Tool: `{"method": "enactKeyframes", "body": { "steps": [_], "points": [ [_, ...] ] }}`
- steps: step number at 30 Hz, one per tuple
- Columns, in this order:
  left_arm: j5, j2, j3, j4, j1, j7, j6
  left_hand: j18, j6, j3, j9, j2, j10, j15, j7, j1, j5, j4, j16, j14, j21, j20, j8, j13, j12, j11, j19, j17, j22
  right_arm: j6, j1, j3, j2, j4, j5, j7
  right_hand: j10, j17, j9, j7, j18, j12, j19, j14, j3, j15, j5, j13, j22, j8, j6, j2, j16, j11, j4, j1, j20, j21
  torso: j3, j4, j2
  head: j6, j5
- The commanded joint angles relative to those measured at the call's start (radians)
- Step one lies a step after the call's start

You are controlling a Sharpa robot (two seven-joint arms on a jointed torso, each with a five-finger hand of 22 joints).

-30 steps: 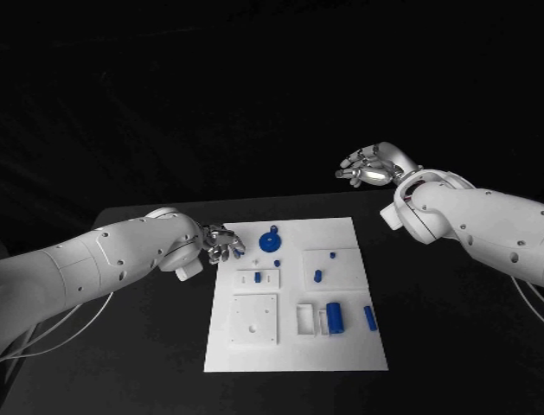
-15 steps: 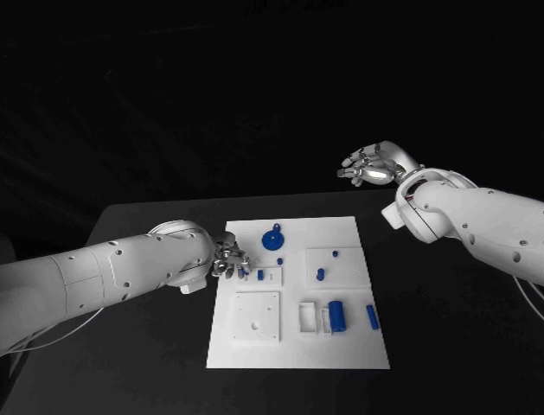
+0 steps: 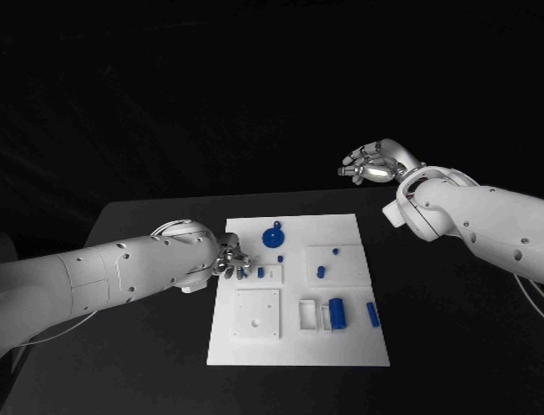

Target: Assemble the parts on the task board

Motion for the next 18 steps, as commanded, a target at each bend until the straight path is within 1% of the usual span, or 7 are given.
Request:
{"method": "enactKeyframes", "body": {
  "steps": [1,3,5,11,15,18],
  "points": [
    [-0.025,0.006,0.000,-0.002,-0.001,0.000,-0.001,0.010,0.043,0.003,0.001,0.005,0.056,-0.046,-0.036,0.009,0.005,-0.004,0.006,0.049,0.005,-0.107,0.001,0.001,0.006,-0.049,0.004,0.001,0.020,0.013,0.000,0.000,0.001,0.002,0.000,0.005,0.005,0.001,-0.001,0.005,0.015,-0.001,0.000,0.007,-0.004,0.002,0.008,-0.001,0.002,0.006,-0.001,0.002,-0.004,-0.001,0.002,0.008,0.004,-0.005,-0.0008,0.0002,0.001,-0.001,0.000],
    [-0.025,0.007,0.000,-0.003,-0.002,0.001,-0.004,0.011,0.043,0.003,0.001,0.005,0.056,-0.046,-0.036,0.009,0.005,-0.004,0.006,0.050,0.005,-0.107,0.001,0.002,0.006,-0.049,0.005,0.001,0.020,0.013,0.000,0.000,0.001,0.002,0.000,0.005,0.005,0.001,-0.001,0.005,0.015,-0.001,0.001,0.007,-0.004,0.002,0.009,-0.002,0.002,0.006,-0.001,0.002,-0.004,-0.001,0.002,0.008,0.004,-0.005,-0.0012,0.0004,0.000,-0.002,-0.001],
    [-0.025,0.009,0.000,-0.006,-0.003,0.004,-0.010,0.011,0.043,0.003,0.001,0.005,0.056,-0.046,-0.036,0.009,0.005,-0.004,0.006,0.050,0.006,-0.107,0.001,0.002,0.006,-0.049,0.005,0.001,0.020,0.013,0.000,0.000,0.001,0.003,0.000,0.005,0.005,0.001,-0.001,0.005,0.015,-0.001,0.001,0.007,-0.004,0.002,0.010,-0.002,0.002,0.006,-0.001,0.003,-0.004,-0.001,0.003,0.008,0.004,-0.005,-0.0006,0.0006,-0.001,-0.004,-0.001],
    [-0.041,0.014,0.000,-0.016,-0.006,0.006,-0.030,0.011,0.042,0.003,0.002,0.005,0.056,-0.046,-0.036,0.008,0.004,-0.003,0.006,0.050,0.006,-0.107,0.002,0.001,0.005,-0.049,0.005,0.001,0.020,0.014,0.000,0.000,0.001,0.005,0.000,0.005,0.005,0.001,-0.002,0.005,0.015,0.000,0.001,0.007,-0.004,0.002,0.012,-0.003,0.002,0.006,-0.001,0.003,-0.004,-0.001,0.003,0.008,0.004,-0.005,-0.0006,0.0005,-0.001,-0.003,-0.003],
    [-0.041,0.015,0.000,-0.018,-0.008,0.007,-0.033,0.012,0.037,0.006,0.005,0.003,0.054,-0.048,-0.035,0.007,-0.018,0.005,0.003,0.051,0.008,-0.108,0.002,0.001,0.003,-0.048,0.007,0.001,0.018,0.014,0.000,0.000,0.000,0.006,0.000,0.005,0.005,0.002,-0.002,0.005,0.015,0.000,0.001,0.007,-0.004,0.002,0.013,-0.003,0.002,0.006,-0.001,0.003,-0.005,-0.001,0.003,0.007,0.004,-0.006,-0.0006,0.0003,0.000,-0.004,-0.004],
    [-0.042,0.015,0.000,-0.016,-0.011,0.007,-0.041,0.012,0.035,0.006,0.005,0.003,0.054,-0.048,-0.035,0.008,-0.022,0.007,0.002,0.051,0.008,-0.108,0.002,0.001,0.003,-0.048,0.007,0.001,0.018,0.014,0.000,0.000,-0.001,0.007,0.000,0.005,0.005,0.002,-0.002,0.005,0.015,0.000,0.001,0.007,-0.005,0.002,0.014,-0.003,0.002,0.007,-0.001,0.003,-0.005,-0.001,0.003,0.007,0.004,-0.006,-0.0003,0.0005,0.000,-0.005,-0.005]
  ]
}}
